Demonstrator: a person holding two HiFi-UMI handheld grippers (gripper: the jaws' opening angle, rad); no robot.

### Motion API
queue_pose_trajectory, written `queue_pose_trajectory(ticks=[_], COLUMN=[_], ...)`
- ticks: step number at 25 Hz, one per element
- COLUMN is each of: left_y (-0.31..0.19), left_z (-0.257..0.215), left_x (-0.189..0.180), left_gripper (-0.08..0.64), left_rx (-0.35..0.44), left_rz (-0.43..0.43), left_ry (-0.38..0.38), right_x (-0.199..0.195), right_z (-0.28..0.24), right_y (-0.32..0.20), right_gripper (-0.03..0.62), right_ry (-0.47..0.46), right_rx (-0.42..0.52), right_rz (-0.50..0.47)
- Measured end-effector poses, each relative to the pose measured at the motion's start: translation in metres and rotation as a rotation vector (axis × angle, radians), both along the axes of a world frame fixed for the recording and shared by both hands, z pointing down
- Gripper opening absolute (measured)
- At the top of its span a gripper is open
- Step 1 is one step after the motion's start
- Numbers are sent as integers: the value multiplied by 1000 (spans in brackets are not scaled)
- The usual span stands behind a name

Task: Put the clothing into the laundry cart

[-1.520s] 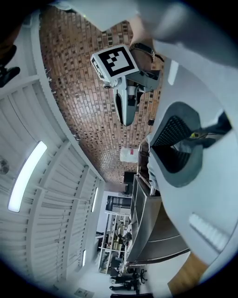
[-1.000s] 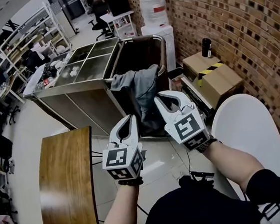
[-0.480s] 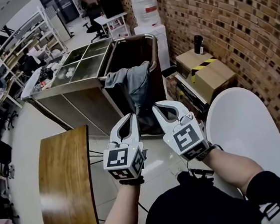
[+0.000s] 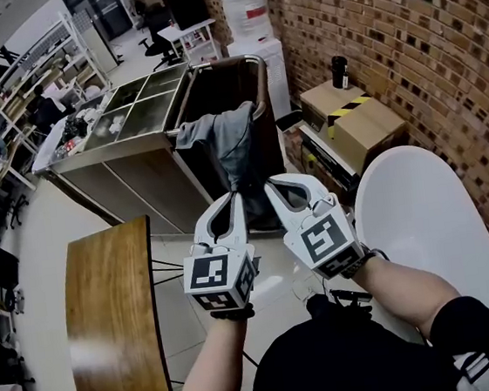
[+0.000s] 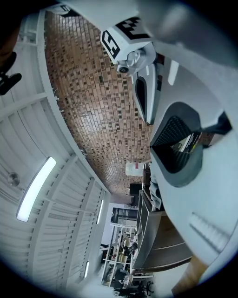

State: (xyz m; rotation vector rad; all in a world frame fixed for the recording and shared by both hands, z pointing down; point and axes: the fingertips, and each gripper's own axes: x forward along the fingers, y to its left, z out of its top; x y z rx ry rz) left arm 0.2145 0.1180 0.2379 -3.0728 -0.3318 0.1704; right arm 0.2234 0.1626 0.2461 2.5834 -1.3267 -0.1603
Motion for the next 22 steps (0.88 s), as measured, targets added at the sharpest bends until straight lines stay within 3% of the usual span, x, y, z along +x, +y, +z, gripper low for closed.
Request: queue_pose_trajectory(ticks=[22], left_y=[11], left_z=[4], left_x=[5], left_gripper=[3], left_rx=[-7], left_rz=[8], left_ry=[-19], right_x=[-10], right_z=[-9], right_y=[7], right_gripper=[0], right_ry=[16], right_rx=[21], right_rz=[-19])
